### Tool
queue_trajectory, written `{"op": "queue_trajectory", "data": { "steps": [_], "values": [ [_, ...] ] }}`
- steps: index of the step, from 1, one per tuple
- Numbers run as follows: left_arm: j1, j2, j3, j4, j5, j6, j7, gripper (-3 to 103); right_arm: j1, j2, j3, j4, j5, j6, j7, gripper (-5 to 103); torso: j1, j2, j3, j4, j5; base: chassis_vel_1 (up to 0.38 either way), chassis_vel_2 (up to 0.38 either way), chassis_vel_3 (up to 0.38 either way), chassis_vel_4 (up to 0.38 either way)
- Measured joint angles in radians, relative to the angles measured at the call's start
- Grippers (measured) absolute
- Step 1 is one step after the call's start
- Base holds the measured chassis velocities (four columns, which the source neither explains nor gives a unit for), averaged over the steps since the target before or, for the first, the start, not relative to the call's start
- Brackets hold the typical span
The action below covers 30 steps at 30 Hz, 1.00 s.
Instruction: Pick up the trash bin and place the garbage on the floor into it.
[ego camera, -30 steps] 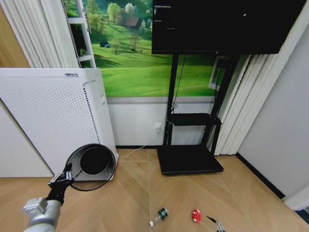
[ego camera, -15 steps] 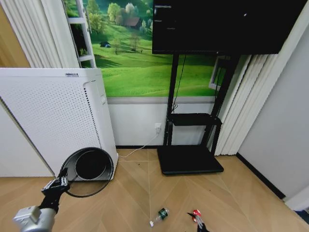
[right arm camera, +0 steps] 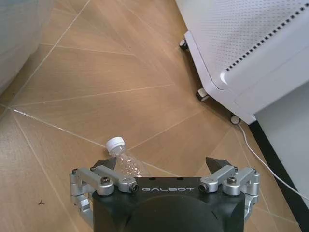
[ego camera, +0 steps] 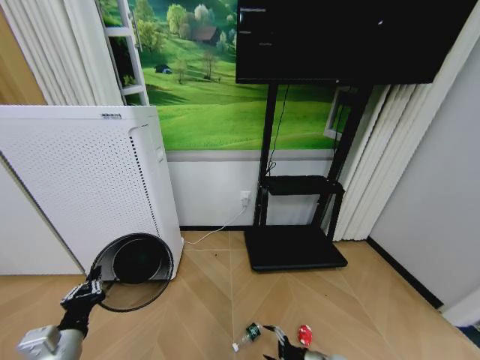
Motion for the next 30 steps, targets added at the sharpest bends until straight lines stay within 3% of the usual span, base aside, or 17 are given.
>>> {"op": "queue_trajectory", "data": {
  "steps": [11, 22, 30],
  "values": [
    [0.006, -0.039, -0.004, -0.040, -0.006, 0.016, -0.013, 3, 0.137, 0.012, -0.140, -0.155, -0.033, 0.001, 0.024, 100, 0.000, 0.000, 0.000, -0.0001, -0.0004, 0.000, 0.000, 0.000, 0.000],
    [0.018, -0.076, -0.012, -0.057, -0.014, 0.017, -0.014, 3, 0.186, 0.126, -0.221, -0.294, -0.081, -0.001, 0.090, 100, 0.000, 0.000, 0.000, -0.0001, -0.0001, 0.000, 0.000, 0.000, 0.000],
    [0.031, -0.086, -0.017, -0.065, -0.016, 0.015, -0.012, 3, 0.235, 0.164, -0.240, -0.373, -0.063, -0.076, 0.159, 100, 0.000, 0.000, 0.000, -0.0001, -0.0002, 0.000, 0.000, 0.000, 0.000]
  ]
}}
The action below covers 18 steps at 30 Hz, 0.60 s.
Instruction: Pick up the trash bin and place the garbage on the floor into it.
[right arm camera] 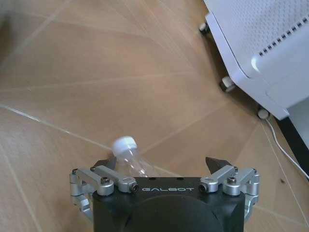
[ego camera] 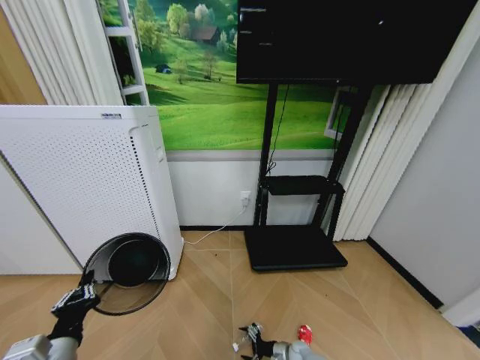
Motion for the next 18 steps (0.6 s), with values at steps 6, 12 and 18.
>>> {"op": "queue_trajectory", "data": {
  "steps": [6, 12, 18],
  "values": [
    [-0.001, 0.005, 0.001, 0.000, 0.000, -0.003, 0.002, 3, 0.036, -0.003, 0.003, -0.043, 0.002, -0.010, -0.002, 100, 0.000, 0.000, 0.000, 0.0000, -0.0001, 0.000, 0.000, 0.000, 0.000],
    [-0.011, 0.010, 0.013, -0.003, -0.007, 0.002, 0.000, 3, 0.043, -0.023, 0.008, -0.043, -0.012, -0.011, -0.029, 100, 0.000, 0.000, 0.000, -0.0002, 0.0000, 0.000, 0.000, 0.000, 0.000],
    [-0.015, 0.017, 0.009, 0.002, -0.027, 0.004, -0.002, 3, 0.048, -0.034, 0.001, -0.045, -0.028, -0.023, -0.041, 100, 0.000, 0.000, 0.000, -0.0003, 0.0000, 0.000, 0.000, 0.000, 0.000]
  ]
}}
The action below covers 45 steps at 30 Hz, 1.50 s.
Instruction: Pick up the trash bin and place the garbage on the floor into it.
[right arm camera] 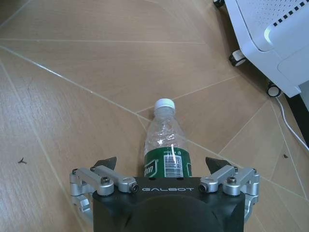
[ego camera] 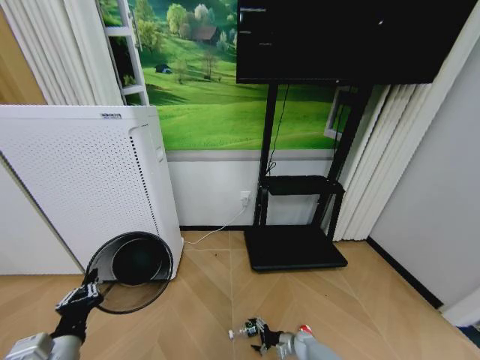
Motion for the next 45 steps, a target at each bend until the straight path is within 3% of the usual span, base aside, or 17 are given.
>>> {"op": "queue_trajectory", "data": {
  "steps": [23, 32, 33, 35, 39, 41, 45],
  "values": [
    [-0.011, 0.013, -0.022, 0.019, -0.035, -0.002, 0.000, 3, 0.103, 0.066, -0.132, -0.120, 0.059, -0.091, -0.020, 103, 0.000, 0.000, 0.000, 0.0002, -0.0001, 0.000, 0.000, 0.000, 0.000],
    [-0.025, 0.027, -0.019, 0.025, -0.048, -0.002, 0.000, 3, 0.107, 0.066, -0.142, -0.133, 0.071, -0.096, -0.048, 68, 0.000, 0.000, 0.000, 0.0003, 0.0000, 0.000, 0.000, 0.000, 0.000],
    [-0.025, 0.027, -0.019, 0.025, -0.048, -0.002, 0.000, 3, 0.107, 0.066, -0.142, -0.133, 0.071, -0.096, -0.048, 68, 0.000, 0.000, 0.000, 0.0003, 0.0000, 0.000, 0.000, 0.000, 0.000],
    [-0.027, 0.027, -0.015, 0.026, -0.046, -0.002, 0.000, 3, 0.105, 0.063, -0.138, -0.133, 0.071, -0.097, -0.049, 57, 0.000, 0.000, 0.000, 0.0003, 0.0000, 0.000, 0.000, 0.000, 0.000],
    [-0.028, 0.026, -0.010, 0.026, -0.044, -0.002, 0.000, 3, 0.102, 0.059, -0.133, -0.130, 0.071, -0.097, -0.049, 46, 0.000, 0.000, 0.000, 0.0003, 0.0000, 0.000, 0.000, 0.000, 0.000],
    [-0.029, 0.024, -0.006, 0.026, -0.040, -0.002, 0.000, 3, 0.097, 0.054, -0.124, -0.124, 0.070, -0.096, -0.050, 35, 0.000, 0.000, 0.000, 0.0003, 0.0000, 0.000, 0.000, 0.000, 0.000],
    [-0.028, 0.023, -0.003, 0.029, -0.035, -0.002, 0.001, 3, 0.083, 0.047, -0.098, -0.112, 0.069, -0.088, -0.051, 25, 0.000, 0.000, 0.000, 0.0002, 0.0001, 0.000, 0.000, 0.000, 0.000]
  ]
}}
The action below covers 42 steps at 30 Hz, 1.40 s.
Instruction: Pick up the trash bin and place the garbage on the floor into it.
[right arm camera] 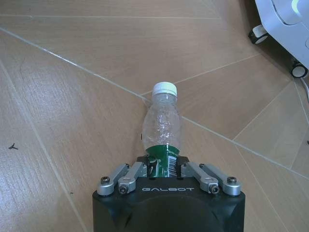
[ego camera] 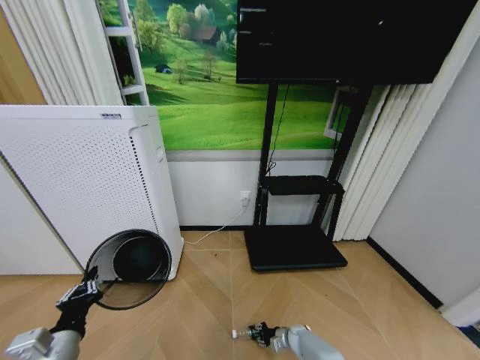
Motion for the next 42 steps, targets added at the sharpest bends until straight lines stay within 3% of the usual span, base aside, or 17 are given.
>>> {"op": "queue_trajectory", "data": {
  "steps": [8, 11, 21, 24, 28, 31, 34, 36, 38, 39, 42],
  "values": [
    [-0.017, 0.008, 0.020, 0.021, 0.014, -0.004, 0.005, 3, -0.041, -0.026, 0.109, 0.062, 0.051, 0.056, -0.008, 21, 0.000, 0.000, 0.000, 0.0001, 0.0003, 0.000, 0.000, 0.000, 0.000],
    [-0.042, 0.023, 0.041, 0.026, 0.020, -0.003, 0.004, 3, -0.079, -0.073, 0.208, 0.113, 0.211, 0.067, -0.044, 21, 0.000, 0.000, 0.000, -0.0001, 0.0001, 0.000, 0.000, 0.000, 0.000],
    [-0.124, 0.049, 0.112, 0.074, 0.063, 0.006, -0.009, 3, -0.112, -0.177, 0.400, 0.188, 0.360, 0.111, -0.076, 21, 0.000, 0.000, 0.000, 0.0001, 0.0001, 0.000, 0.000, 0.000, 0.000],
    [-0.166, 0.051, 0.138, 0.152, 0.091, -0.003, -0.007, 3, -0.153, -0.232, 0.505, 0.247, 0.415, 0.131, -0.086, 21, 0.000, 0.000, 0.000, 0.0001, -0.0001, 0.000, 0.000, 0.000, 0.000],
    [-0.197, 0.053, 0.155, 0.204, 0.101, -0.013, -0.001, 3, -0.195, -0.260, 0.564, 0.291, 0.454, 0.141, -0.089, 21, 0.000, 0.000, 0.000, 0.0003, 0.0002, 0.000, 0.000, 0.000, 0.000],
    [-0.264, 0.064, 0.199, 0.297, 0.118, -0.026, 0.006, 3, -0.288, -0.303, 0.636, 0.394, 0.568, 0.140, -0.101, 21, 0.000, 0.000, 0.000, -0.0001, -0.0003, 0.000, 0.000, 0.000, 0.000],
    [-0.293, 0.070, 0.226, 0.330, 0.121, -0.029, 0.008, 3, -0.326, -0.315, 0.651, 0.435, 0.622, 0.140, -0.108, 21, 0.000, 0.000, 0.000, 0.0003, 0.0000, 0.000, 0.000, 0.000, 0.000],
    [-0.351, 0.075, 0.298, 0.400, 0.136, -0.035, 0.014, 3, -0.420, -0.339, 0.663, 0.542, 0.778, 0.115, -0.121, 21, 0.000, 0.000, 0.000, 0.0002, -0.0003, 0.000, 0.000, 0.000, 0.000],
    [-0.380, 0.072, 0.333, 0.429, 0.150, -0.041, 0.016, 3, -0.460, -0.346, 0.671, 0.594, 0.818, 0.106, -0.126, 21, 0.000, 0.000, 0.000, -0.0003, -0.0005, 0.000, 0.000, 0.000, 0.000],
    [-0.466, 0.032, 0.423, 0.537, 0.199, -0.077, 0.035, 3, -0.536, -0.355, 0.683, 0.742, 0.864, 0.099, -0.135, 21, 0.000, 0.000, 0.000, -0.0007, -0.0001, 0.000, 0.000, 0.000, 0.000],
    [-0.501, 0.009, 0.459, 0.584, 0.217, -0.087, 0.045, 3, -0.564, -0.361, 0.678, 0.814, 0.880, 0.089, -0.143, 21, 0.000, 0.000, 0.000, 0.0003, 0.0000, 0.000, 0.000, 0.000, 0.000]
  ]
}}
